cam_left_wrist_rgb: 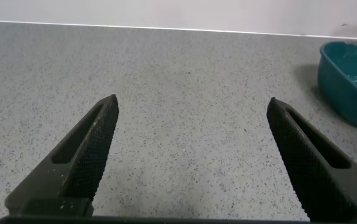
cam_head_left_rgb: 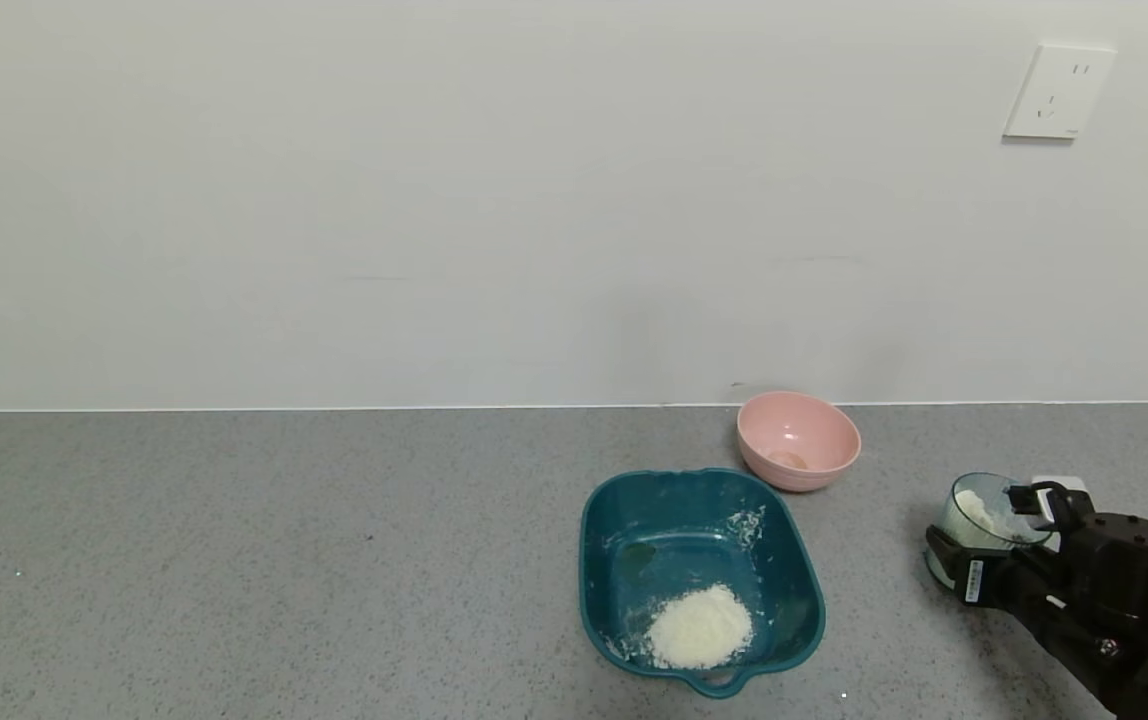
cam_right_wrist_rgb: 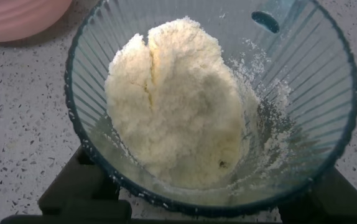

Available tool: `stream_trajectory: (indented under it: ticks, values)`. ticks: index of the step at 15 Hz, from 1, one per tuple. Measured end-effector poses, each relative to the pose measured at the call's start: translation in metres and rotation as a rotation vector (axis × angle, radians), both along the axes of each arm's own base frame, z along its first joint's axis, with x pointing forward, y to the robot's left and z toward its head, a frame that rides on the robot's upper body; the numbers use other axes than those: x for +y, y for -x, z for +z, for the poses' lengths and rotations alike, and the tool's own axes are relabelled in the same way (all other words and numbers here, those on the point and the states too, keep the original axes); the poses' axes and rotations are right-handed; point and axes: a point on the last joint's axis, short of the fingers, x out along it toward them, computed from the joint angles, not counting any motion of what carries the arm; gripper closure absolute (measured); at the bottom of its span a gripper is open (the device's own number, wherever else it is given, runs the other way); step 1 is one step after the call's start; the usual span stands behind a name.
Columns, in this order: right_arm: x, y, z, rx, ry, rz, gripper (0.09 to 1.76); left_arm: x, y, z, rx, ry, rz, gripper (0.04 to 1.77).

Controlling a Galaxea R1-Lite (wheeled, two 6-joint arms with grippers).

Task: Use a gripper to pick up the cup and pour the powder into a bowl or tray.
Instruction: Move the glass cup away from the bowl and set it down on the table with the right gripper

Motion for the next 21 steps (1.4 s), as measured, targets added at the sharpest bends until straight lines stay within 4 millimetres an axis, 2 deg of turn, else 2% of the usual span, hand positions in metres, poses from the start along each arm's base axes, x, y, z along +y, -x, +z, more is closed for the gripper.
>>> stream_trajectory:
  ticks: [9,21]
  values:
    - [0.001,0.008,0.001,0.016,0.005,0.007,0.28,0.0,0.0,0.0,0.0,0.0,0.0,0.09]
    - [0.002,0.027,0.017,-0.008,0.002,0.009,0.17,0.0,0.0,0.0,0.0,0.0,0.0,0.09]
